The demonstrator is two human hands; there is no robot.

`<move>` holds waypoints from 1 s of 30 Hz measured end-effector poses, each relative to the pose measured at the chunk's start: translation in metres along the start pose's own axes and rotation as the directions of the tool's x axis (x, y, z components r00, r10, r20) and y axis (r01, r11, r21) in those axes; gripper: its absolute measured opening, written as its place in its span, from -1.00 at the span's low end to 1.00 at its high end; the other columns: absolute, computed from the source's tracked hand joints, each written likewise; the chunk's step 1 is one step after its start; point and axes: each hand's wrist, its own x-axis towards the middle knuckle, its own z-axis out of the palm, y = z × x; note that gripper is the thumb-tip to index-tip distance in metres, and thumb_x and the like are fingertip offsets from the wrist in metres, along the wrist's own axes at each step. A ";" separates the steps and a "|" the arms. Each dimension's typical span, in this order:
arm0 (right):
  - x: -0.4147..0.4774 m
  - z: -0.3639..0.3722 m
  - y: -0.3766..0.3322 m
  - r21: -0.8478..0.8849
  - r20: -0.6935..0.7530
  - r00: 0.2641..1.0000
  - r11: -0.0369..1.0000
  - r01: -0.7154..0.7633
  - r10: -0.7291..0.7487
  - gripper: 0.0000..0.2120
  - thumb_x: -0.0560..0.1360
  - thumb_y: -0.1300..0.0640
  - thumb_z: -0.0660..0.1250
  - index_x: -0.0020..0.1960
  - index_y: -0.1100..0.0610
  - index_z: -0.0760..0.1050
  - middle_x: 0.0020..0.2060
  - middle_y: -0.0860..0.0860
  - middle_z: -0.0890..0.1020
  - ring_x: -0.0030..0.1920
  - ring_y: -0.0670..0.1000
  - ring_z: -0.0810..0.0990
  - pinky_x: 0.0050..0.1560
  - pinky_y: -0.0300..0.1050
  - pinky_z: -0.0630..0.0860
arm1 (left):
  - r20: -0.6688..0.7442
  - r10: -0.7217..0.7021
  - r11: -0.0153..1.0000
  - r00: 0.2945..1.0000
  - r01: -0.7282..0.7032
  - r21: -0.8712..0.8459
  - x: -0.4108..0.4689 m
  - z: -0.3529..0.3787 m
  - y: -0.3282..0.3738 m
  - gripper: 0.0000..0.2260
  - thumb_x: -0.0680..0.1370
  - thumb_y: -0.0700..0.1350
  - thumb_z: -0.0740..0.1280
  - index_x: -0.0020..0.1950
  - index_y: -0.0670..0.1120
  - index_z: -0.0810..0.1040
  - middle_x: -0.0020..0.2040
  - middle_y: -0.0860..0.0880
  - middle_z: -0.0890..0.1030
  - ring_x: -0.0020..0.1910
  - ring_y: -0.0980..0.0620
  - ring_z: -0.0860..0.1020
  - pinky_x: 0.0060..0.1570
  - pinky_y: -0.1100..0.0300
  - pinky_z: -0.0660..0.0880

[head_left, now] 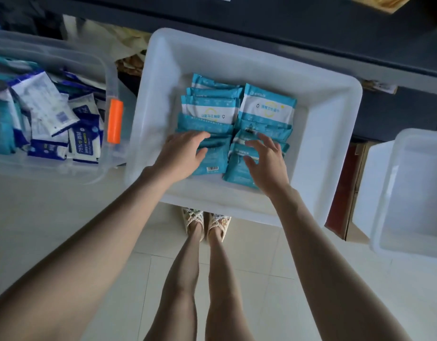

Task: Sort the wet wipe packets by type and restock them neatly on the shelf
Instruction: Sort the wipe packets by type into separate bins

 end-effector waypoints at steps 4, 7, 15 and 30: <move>-0.008 -0.016 -0.038 0.106 -0.068 0.998 0.994 0.018 -0.010 -0.70 0.56 0.19 0.27 0.28 0.16 0.50 0.31 0.08 0.50 0.31 0.11 0.44 0.28 -0.06 0.34 | -0.084 -0.030 0.989 0.996 0.018 -0.144 -0.023 -0.029 -0.003 -0.76 0.57 -0.15 0.28 0.22 -0.16 0.53 0.15 -0.11 0.60 0.09 -0.11 0.57 0.07 -0.02 0.49; -0.015 -0.017 -0.079 0.156 -0.082 0.996 0.986 0.057 -0.044 -0.74 0.55 0.19 0.26 0.22 0.17 0.53 0.17 0.09 0.61 0.14 0.10 0.58 0.13 -0.01 0.49 | -0.159 -0.078 0.970 0.984 0.038 -0.239 -0.043 -0.053 -0.017 -0.79 0.56 -0.19 0.30 0.18 -0.17 0.55 0.02 -0.11 0.64 -0.01 -0.09 0.60 0.02 0.00 0.52; -0.021 0.024 -0.211 0.155 -0.042 0.993 0.981 0.119 -0.113 -0.81 0.54 0.20 0.25 0.11 0.17 0.55 0.01 0.14 0.66 0.01 0.19 0.61 0.03 0.13 0.54 | -0.215 -0.237 0.897 0.947 0.129 -0.422 -0.106 -0.119 -0.109 -0.86 0.55 -0.19 0.33 0.08 -0.17 0.57 -0.10 -0.12 0.66 -0.14 -0.07 0.63 -0.08 -0.04 0.57; 0.027 0.208 -0.372 0.338 0.055 0.979 0.919 -0.203 0.196 -0.80 0.50 0.29 0.24 0.05 0.20 0.60 -0.05 0.13 0.69 -0.01 0.10 0.64 0.04 -0.07 0.54 | -0.026 -0.419 0.781 0.907 0.346 -0.521 -0.129 -0.154 -0.347 -0.86 0.53 -0.26 0.33 0.07 -0.24 0.57 -0.10 -0.09 0.62 -0.15 0.03 0.57 -0.06 0.22 0.48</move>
